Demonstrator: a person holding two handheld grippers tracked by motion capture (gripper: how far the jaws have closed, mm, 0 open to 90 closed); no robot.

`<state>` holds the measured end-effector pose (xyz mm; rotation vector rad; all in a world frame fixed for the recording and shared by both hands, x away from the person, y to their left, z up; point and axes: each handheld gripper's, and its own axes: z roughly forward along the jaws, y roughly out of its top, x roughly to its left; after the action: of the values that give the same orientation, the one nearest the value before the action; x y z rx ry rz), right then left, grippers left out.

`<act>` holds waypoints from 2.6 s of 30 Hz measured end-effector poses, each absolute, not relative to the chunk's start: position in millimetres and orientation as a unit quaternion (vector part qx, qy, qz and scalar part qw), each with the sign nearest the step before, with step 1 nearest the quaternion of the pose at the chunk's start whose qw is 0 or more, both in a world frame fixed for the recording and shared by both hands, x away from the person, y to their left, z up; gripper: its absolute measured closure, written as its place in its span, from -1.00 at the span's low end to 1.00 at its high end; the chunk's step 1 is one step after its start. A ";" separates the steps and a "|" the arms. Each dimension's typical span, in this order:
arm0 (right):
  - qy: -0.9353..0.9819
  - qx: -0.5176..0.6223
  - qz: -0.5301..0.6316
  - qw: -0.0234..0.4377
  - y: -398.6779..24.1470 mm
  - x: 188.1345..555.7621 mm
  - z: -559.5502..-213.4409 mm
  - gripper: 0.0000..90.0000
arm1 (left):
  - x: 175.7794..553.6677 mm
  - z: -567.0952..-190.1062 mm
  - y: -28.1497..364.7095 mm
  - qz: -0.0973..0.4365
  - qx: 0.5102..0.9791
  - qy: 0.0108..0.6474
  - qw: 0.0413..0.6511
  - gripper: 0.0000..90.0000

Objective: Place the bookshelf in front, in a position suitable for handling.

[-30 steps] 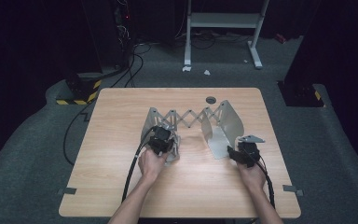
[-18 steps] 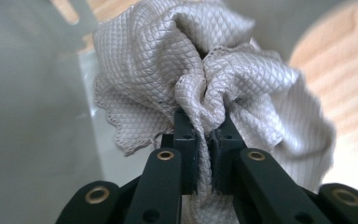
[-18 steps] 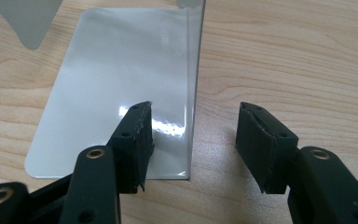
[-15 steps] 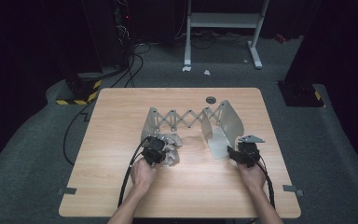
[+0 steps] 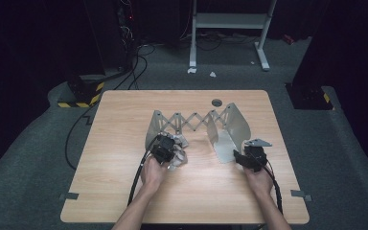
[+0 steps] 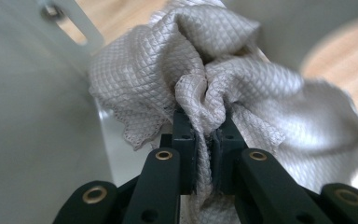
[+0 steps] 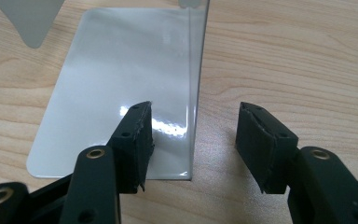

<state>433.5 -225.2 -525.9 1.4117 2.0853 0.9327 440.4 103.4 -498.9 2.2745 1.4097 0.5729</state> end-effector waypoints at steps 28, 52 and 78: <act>0.759 0.508 0.339 0.225 -224.3 433.1 -525.8 0.04 | 442.1 -463.6 103.6 0.233 0.805 0.492 0.236 0.84; 0.759 0.508 0.339 0.224 -223.9 432.9 -525.8 0.04 | 453.9 -425.0 96.0 0.263 0.798 0.482 0.248 0.84; 0.760 0.508 0.340 0.222 -224.0 432.9 -525.8 0.03 | 447.9 -376.4 121.5 0.291 0.779 0.488 0.265 0.84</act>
<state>432.9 -224.0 -525.8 1.4023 2.0992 0.9380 447.9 121.5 -376.4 2.1045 1.3198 0.7855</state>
